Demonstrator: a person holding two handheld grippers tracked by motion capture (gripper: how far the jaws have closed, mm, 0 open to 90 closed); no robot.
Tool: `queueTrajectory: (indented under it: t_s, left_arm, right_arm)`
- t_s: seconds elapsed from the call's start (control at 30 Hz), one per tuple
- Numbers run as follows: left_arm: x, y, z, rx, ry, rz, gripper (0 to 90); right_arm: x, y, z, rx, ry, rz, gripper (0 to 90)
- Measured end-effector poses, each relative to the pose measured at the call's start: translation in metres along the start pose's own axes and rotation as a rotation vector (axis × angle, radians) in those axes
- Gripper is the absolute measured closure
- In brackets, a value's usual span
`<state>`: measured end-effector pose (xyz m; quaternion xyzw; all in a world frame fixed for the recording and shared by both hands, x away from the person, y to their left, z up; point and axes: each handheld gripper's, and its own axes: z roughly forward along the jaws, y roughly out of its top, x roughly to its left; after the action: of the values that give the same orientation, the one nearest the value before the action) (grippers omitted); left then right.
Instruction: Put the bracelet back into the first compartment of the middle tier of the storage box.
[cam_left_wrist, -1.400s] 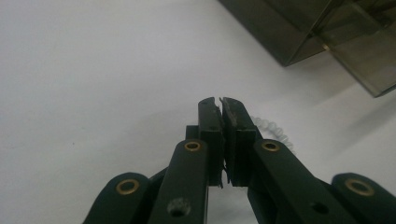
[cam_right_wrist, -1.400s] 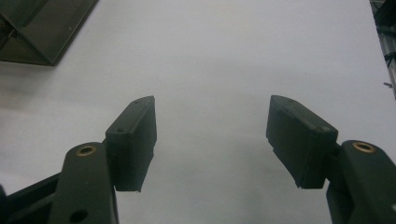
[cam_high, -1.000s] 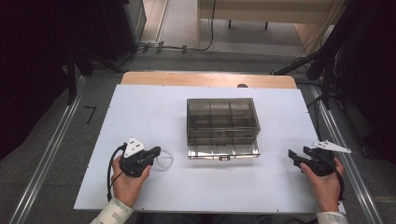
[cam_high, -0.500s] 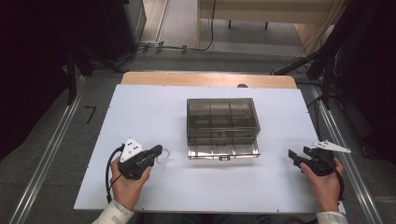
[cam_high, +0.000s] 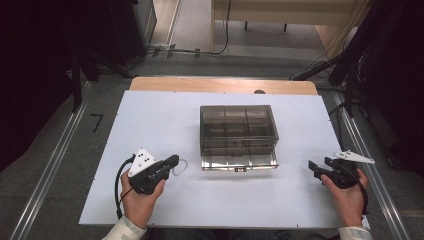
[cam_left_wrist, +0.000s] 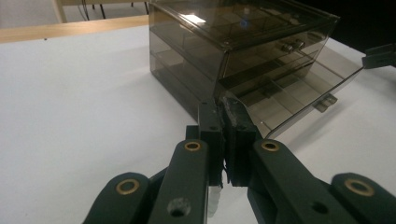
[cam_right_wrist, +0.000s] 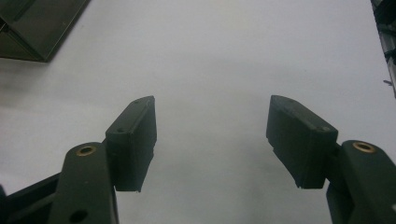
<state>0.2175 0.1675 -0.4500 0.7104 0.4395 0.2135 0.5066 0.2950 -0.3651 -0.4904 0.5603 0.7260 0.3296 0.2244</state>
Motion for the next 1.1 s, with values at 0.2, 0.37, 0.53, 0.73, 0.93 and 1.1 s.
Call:
queueTrajectory:
  t_s: [0.2, 0.37, 0.53, 0.73, 0.93, 1.1]
  left_arm:
    - [-0.005, 0.006, -0.001, -0.023, -0.018, -0.001, 88.3]
    - [-0.008, 0.01, 0.0, -0.039, -0.034, -0.003, 88.3]
    - [-0.012, 0.014, 0.003, -0.046, -0.057, -0.011, 88.3]
    - [-0.015, 0.017, 0.007, -0.057, -0.071, -0.011, 88.3]
    - [-0.016, 0.019, 0.008, -0.063, -0.076, -0.014, 88.3]
    - [-0.017, 0.019, 0.011, -0.069, -0.08, -0.017, 88.3]
  right_arm:
    - [0.0, 0.0, 0.0, 0.001, 0.0, 0.0, 31.9]
    - [0.001, 0.0, 0.0, 0.001, 0.0, -0.002, 31.9]
    - [0.001, 0.0, 0.001, 0.004, -0.002, -0.005, 31.9]
    - [0.001, 0.0, 0.001, 0.005, -0.003, -0.008, 31.9]
    - [0.001, 0.0, 0.001, 0.005, -0.004, -0.01, 31.9]
    - [0.001, 0.0, 0.001, 0.006, -0.006, -0.01, 31.9]
